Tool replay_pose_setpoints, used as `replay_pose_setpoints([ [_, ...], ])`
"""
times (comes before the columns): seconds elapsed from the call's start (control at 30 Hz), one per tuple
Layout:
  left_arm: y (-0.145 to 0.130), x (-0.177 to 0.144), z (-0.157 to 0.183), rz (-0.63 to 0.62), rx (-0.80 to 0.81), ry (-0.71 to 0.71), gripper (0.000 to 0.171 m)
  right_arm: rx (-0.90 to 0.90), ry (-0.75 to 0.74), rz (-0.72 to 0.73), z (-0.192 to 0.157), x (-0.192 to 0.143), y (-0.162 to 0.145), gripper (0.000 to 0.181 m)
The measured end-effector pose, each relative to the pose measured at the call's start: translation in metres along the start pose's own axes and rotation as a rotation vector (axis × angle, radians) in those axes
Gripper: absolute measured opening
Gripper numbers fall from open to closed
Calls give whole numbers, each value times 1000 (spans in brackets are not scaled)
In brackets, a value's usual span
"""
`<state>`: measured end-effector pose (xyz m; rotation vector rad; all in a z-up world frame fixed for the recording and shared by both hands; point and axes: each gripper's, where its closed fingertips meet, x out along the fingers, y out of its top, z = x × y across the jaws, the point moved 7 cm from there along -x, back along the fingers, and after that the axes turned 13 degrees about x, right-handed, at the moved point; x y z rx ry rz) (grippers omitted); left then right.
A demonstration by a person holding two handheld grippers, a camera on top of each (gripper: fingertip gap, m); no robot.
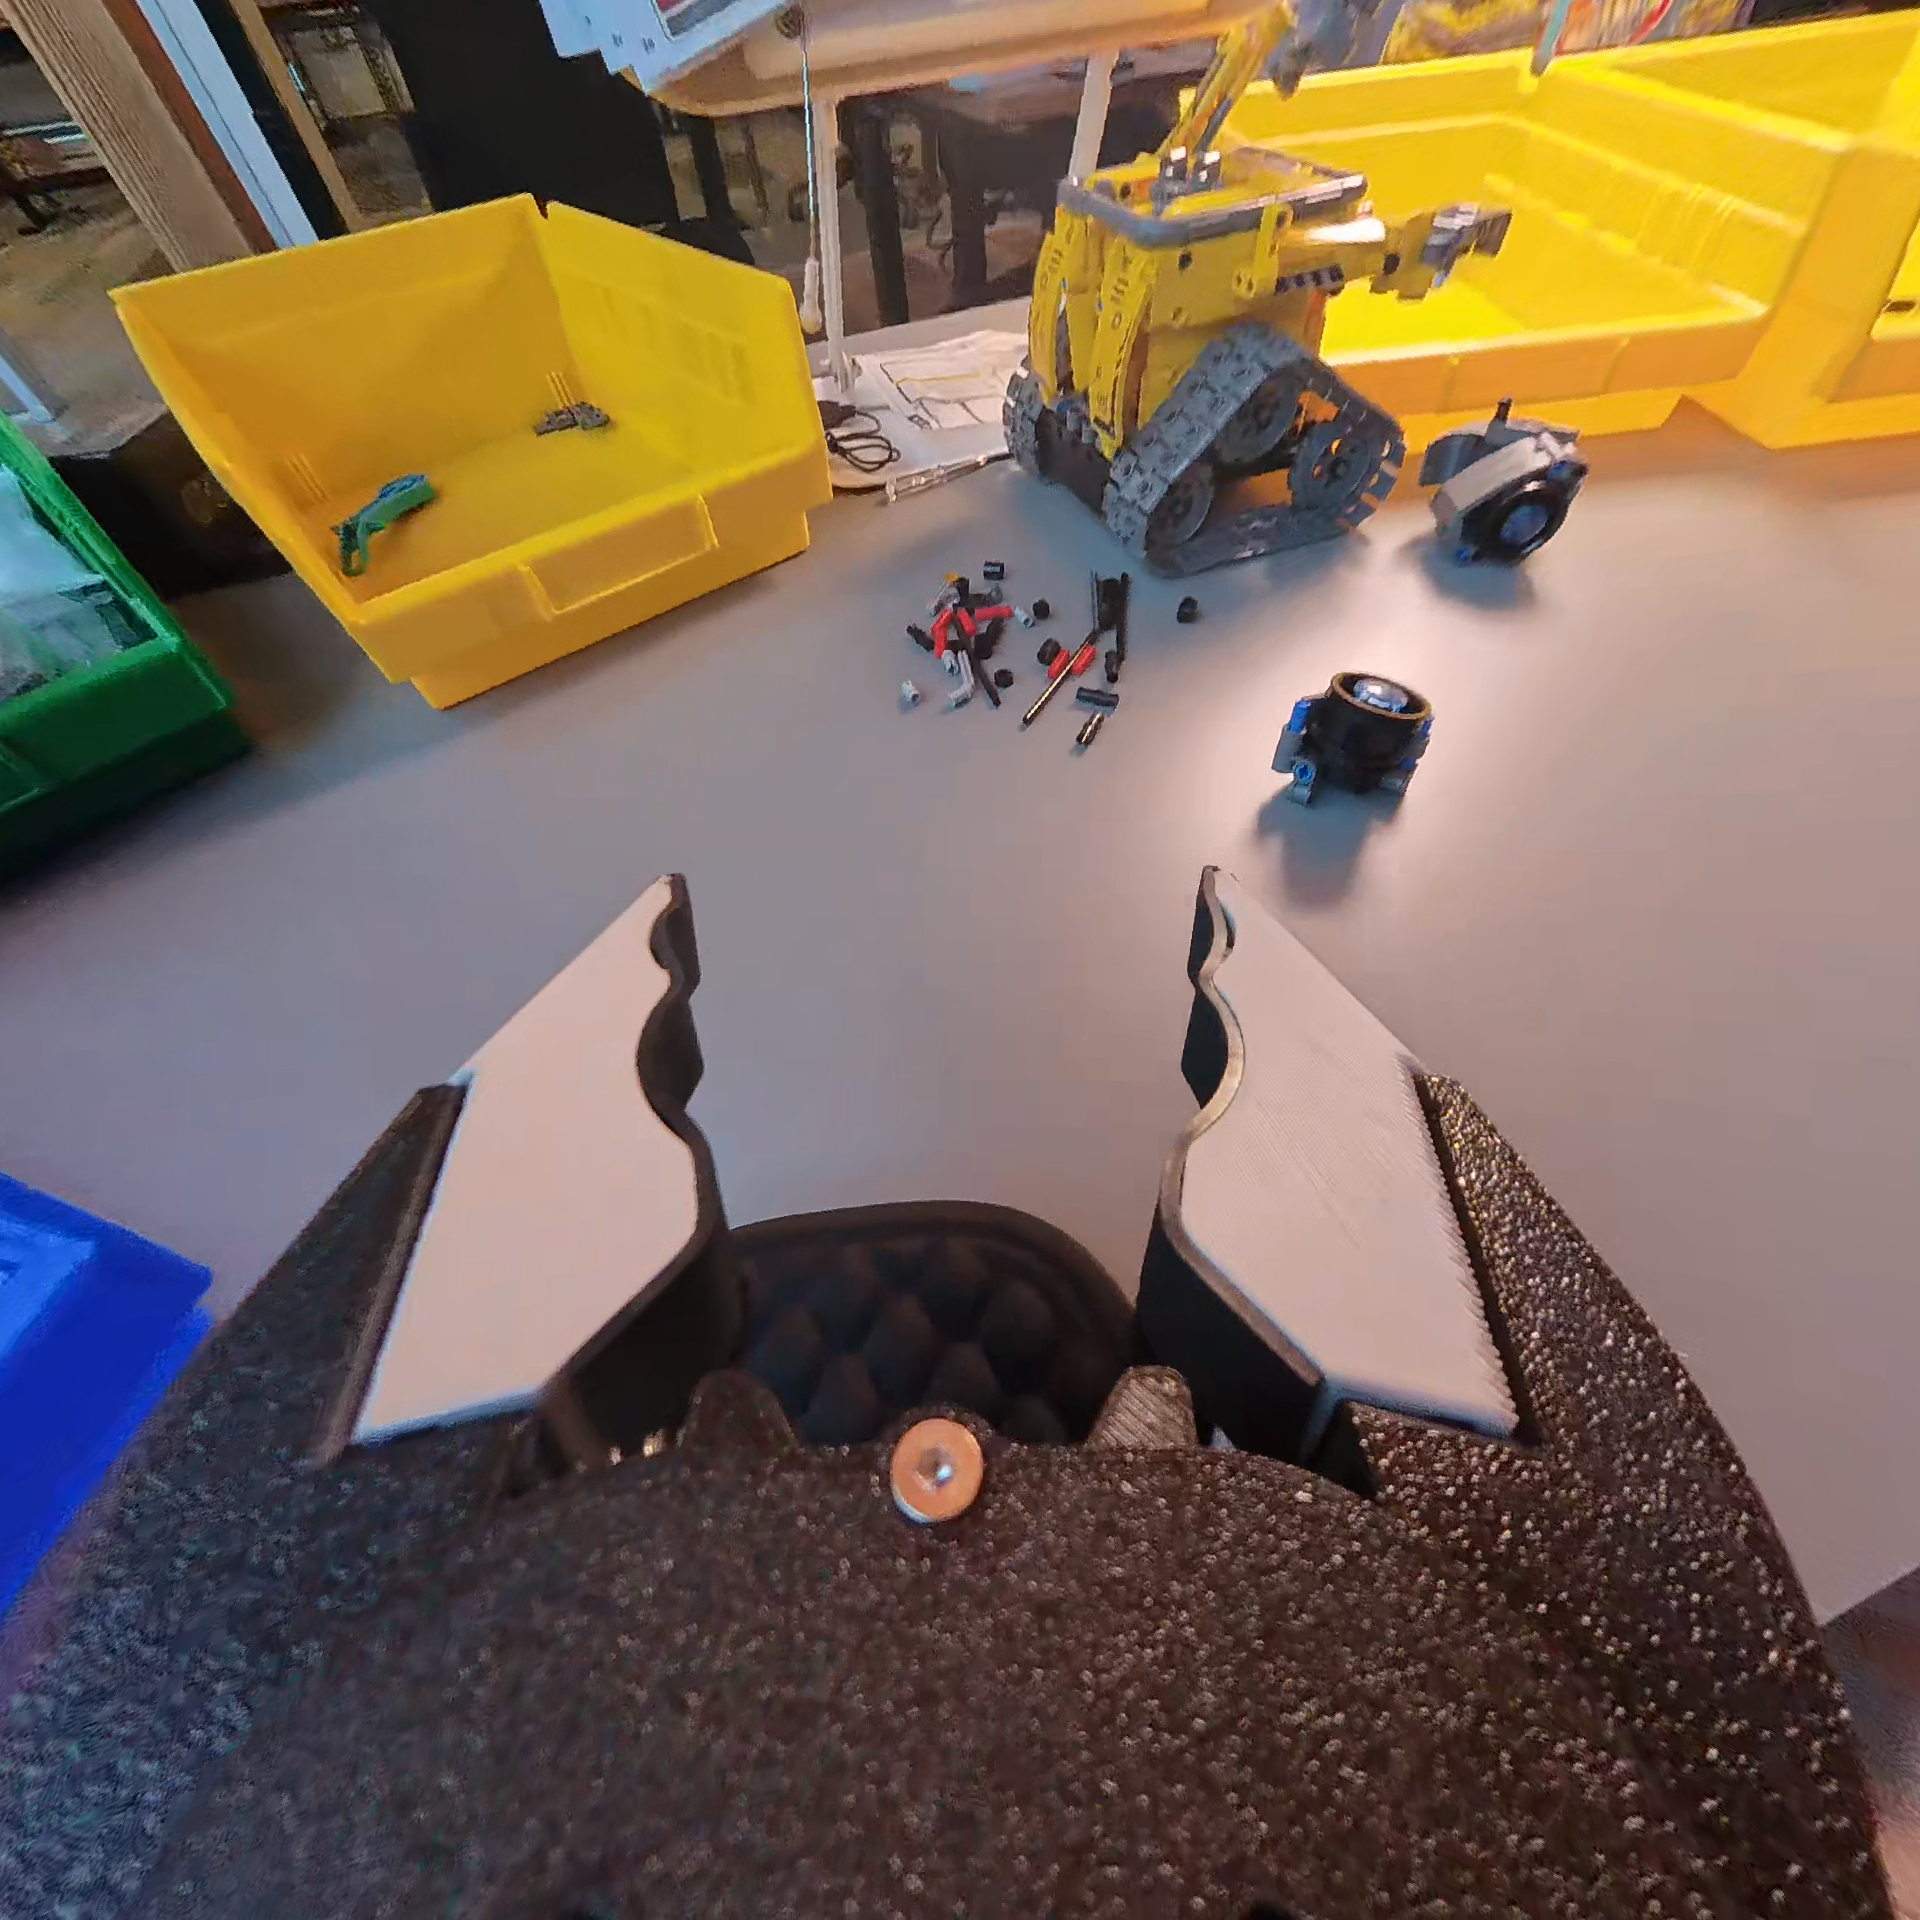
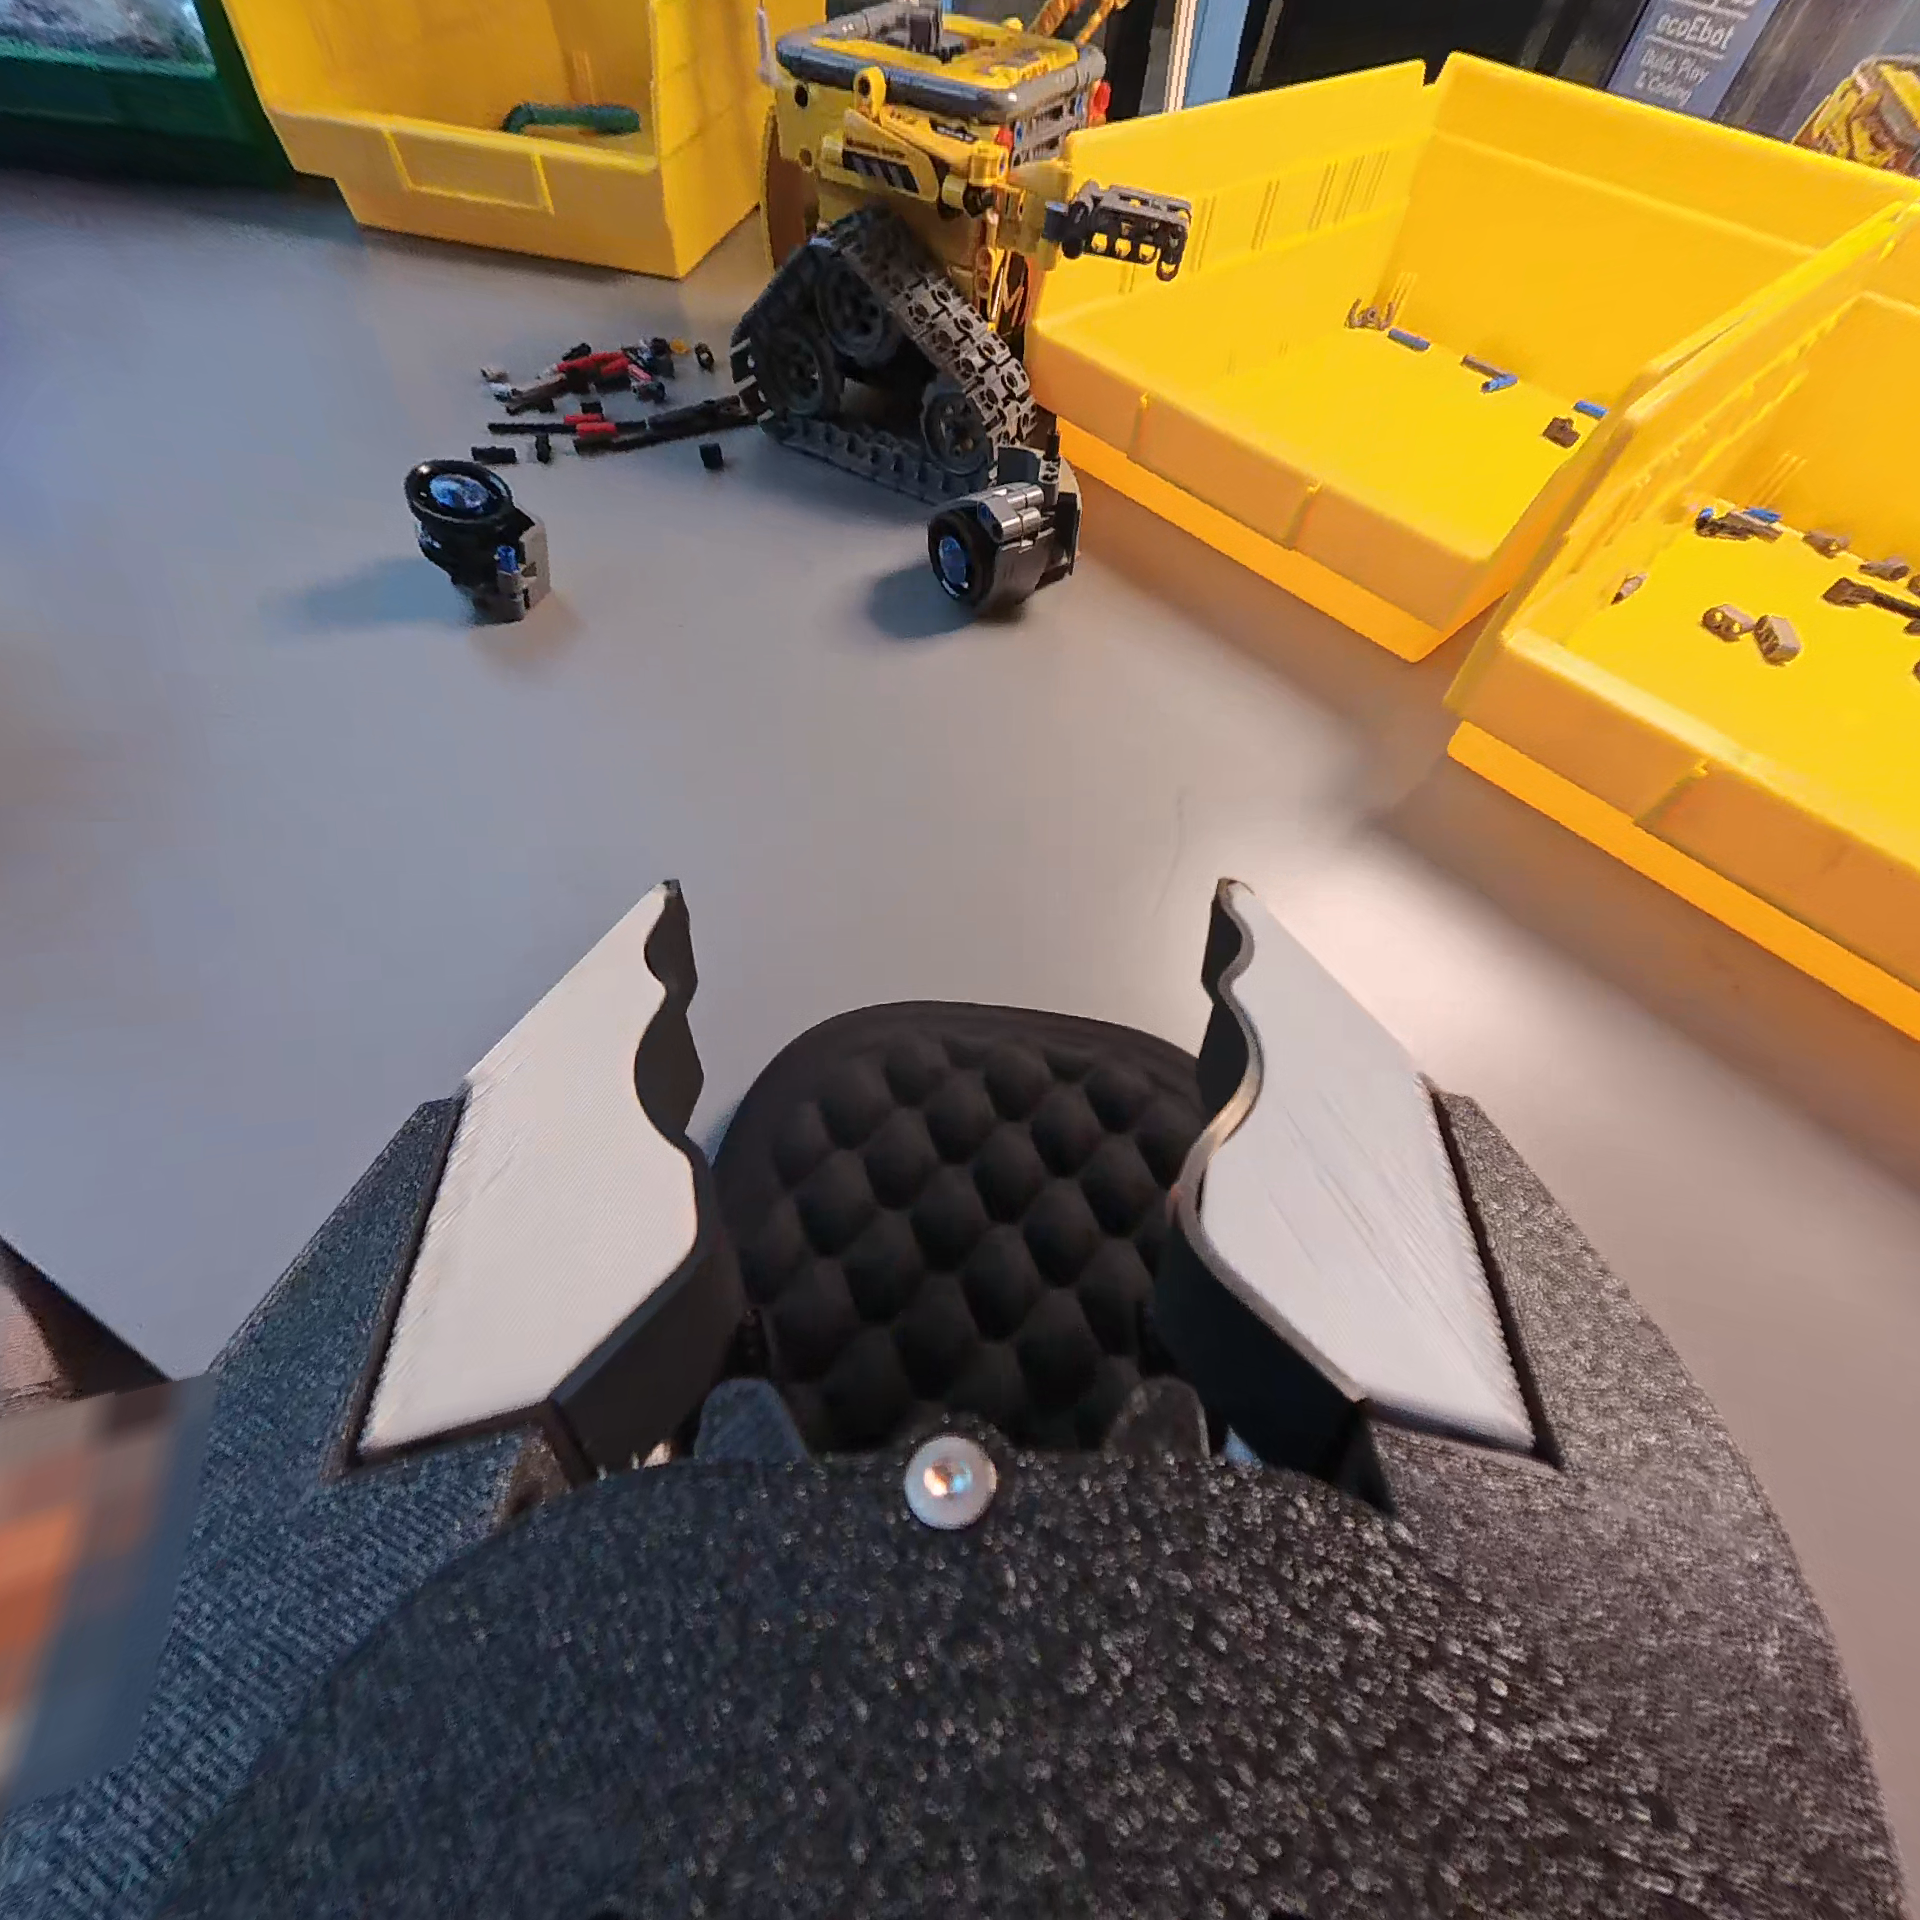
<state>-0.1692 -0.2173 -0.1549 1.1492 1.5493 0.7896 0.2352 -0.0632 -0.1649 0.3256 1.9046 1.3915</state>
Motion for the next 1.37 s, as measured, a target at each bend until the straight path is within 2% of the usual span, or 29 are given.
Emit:
replay_pose_setpoints([
  [0.2,-2,-4,-10,57,-105,-14,93,-27,-20,17,-2,2,2,97],
  [0.57,-3,3,-5,-17,-36,30,96,-60,-32,32,-5,0,2,92],
  [0.6,-2,3,-5,-15,-30,36,96,-63,-33,34,-5,0,2,88],
  [0.67,2,2,-4,-7,-9,59,92,-74,-30,67,-7,-1,7,66],
  [0.73,12,1,1,37,34,86,75,-101,-41,169,-15,-4,19,39],
  [0.83,32,11,16,83,99,86,44,-132,114,301,-60,-6,42,12],
  [0.93,50,36,32,73,195,85,0,-123,409,359,-133,-4,61,0],
  [1.03,63,64,43,26,263,97,0,-181,685,376,-209,-7,73,0],
  [1.13,67,89,50,-60,355,132,0,-272,794,329,-261,-4,77,0],
  [1.23,65,103,57,-97,436,163,0,-321,772,276,-280,13,75,0],
  [1.37,64,107,62,-99,482,189,0,-307,710,166,-276,36,62,0],
])
